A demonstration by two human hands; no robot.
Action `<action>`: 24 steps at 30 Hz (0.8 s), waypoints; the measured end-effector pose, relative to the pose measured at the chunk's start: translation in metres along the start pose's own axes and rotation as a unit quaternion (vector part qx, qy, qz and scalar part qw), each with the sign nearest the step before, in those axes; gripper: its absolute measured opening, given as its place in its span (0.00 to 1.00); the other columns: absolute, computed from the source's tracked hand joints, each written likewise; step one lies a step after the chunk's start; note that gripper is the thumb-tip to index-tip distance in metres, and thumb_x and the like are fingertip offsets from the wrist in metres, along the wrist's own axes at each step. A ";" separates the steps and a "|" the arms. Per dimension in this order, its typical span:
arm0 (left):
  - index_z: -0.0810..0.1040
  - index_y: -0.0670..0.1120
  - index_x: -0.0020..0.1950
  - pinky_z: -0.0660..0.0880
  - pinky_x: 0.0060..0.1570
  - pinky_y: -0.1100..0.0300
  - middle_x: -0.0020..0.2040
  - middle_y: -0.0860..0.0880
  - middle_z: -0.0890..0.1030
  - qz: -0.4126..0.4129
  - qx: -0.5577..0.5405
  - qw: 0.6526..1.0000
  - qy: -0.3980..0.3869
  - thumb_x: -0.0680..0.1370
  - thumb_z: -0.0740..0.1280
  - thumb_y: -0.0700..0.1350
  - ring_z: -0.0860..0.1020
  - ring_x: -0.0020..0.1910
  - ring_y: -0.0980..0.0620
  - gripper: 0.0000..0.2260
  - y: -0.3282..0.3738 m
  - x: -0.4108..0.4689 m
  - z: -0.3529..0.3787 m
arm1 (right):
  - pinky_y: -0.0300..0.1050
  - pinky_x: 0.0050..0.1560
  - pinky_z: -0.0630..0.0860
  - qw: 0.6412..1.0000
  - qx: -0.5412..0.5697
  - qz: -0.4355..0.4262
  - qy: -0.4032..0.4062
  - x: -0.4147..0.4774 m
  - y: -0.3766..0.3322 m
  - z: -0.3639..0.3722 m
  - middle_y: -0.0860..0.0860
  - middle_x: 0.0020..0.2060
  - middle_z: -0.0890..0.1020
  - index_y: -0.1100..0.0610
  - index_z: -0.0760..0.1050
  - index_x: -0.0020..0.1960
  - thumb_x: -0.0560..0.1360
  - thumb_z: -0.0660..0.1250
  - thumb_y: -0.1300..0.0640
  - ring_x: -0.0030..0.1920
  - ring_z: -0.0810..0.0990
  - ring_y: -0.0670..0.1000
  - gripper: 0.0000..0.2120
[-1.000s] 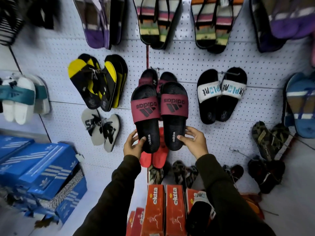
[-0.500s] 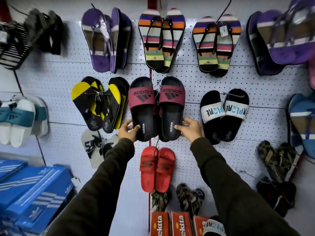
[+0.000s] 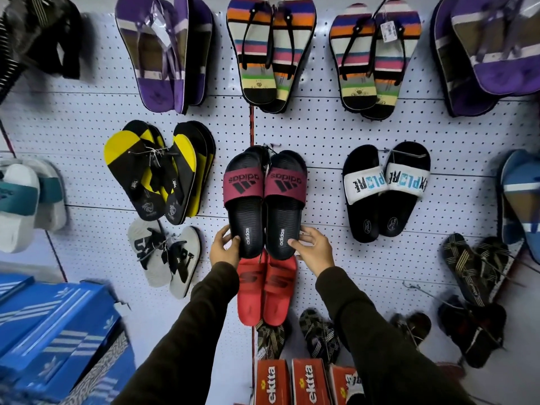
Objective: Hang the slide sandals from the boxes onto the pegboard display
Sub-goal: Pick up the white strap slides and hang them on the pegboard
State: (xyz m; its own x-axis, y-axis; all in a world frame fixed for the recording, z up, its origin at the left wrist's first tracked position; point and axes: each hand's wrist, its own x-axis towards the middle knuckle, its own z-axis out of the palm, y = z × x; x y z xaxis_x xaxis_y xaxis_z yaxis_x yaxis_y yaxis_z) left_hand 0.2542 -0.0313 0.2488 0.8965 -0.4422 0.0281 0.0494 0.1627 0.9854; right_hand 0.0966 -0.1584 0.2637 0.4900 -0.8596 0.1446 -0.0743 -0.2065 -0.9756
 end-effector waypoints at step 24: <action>0.75 0.41 0.64 0.72 0.42 0.60 0.51 0.43 0.80 -0.204 0.328 0.886 -0.257 0.77 0.64 0.40 0.79 0.48 0.43 0.15 -0.262 -0.212 0.070 | 0.53 0.62 0.78 0.892 -0.206 0.369 0.162 -0.181 0.295 -0.178 0.58 0.58 0.83 0.52 0.79 0.59 0.70 0.69 0.60 0.59 0.81 0.61 0.18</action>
State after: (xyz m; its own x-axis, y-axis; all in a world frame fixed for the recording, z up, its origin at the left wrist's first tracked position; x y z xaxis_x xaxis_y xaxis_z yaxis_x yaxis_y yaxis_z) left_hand 0.0208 -0.0418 -0.0032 0.5352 -0.7173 -0.4462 -0.0945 -0.5757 0.8122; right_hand -0.1684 -0.1469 -0.0214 -0.0957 -0.9088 -0.4061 -0.6182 0.3740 -0.6914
